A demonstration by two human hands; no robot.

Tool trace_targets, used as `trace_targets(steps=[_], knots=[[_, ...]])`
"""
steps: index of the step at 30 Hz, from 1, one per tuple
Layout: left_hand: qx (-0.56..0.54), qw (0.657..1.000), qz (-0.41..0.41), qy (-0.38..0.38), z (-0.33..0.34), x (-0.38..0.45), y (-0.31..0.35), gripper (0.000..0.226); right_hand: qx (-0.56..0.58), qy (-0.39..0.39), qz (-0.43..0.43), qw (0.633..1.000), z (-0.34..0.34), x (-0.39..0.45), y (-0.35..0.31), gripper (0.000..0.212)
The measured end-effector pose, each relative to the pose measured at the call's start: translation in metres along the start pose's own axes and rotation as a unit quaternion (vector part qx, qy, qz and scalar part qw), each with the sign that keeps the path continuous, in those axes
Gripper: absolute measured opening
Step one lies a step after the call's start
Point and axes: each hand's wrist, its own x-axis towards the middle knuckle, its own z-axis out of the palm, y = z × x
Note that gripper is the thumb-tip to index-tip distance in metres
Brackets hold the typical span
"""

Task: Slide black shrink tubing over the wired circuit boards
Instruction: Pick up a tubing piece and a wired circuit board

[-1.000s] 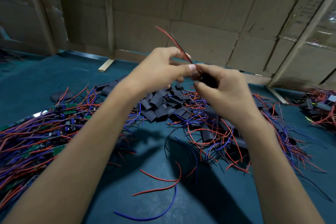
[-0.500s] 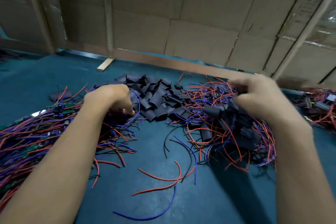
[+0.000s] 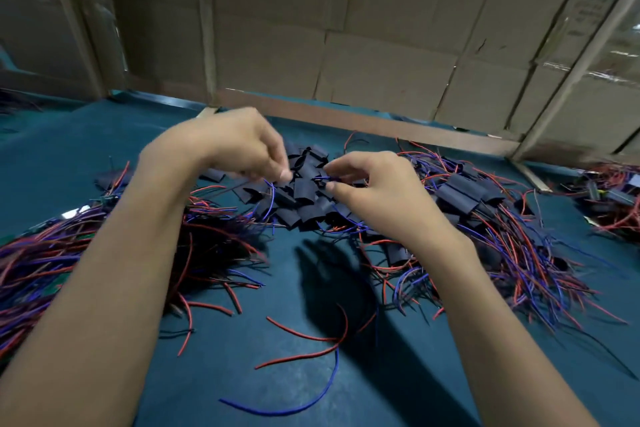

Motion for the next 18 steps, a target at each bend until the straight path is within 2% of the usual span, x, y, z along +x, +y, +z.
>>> trace_targets(steps=[4, 7, 12, 14, 18], knots=[[-0.149, 0.982, 0.099, 0.069, -0.007, -0.017, 0.026, 0.009, 0.114, -0.047, 0.011, 0.992, 0.0, -0.001, -0.003, 0.028], [-0.269, 0.939, 0.172, 0.128, -0.008, -0.028, 0.045, 0.02, 0.259, -0.088, 0.019, 0.962, 0.001, -0.003, -0.006, 0.04], [-0.416, 0.861, 0.244, 0.159, -0.002, -0.033, 0.065, 0.01, 0.402, -0.112, -0.001, 0.909, 0.001, -0.004, -0.012, 0.03], [-0.463, 0.833, 0.254, 0.164, 0.002, -0.032, 0.071, 0.008, 0.398, -0.121, -0.017, 0.909, -0.004, -0.004, -0.01, 0.025], [-0.509, 0.801, 0.255, 0.184, 0.008, -0.027, 0.075, 0.008, 0.321, -0.121, -0.037, 0.939, -0.016, -0.005, -0.001, 0.016]])
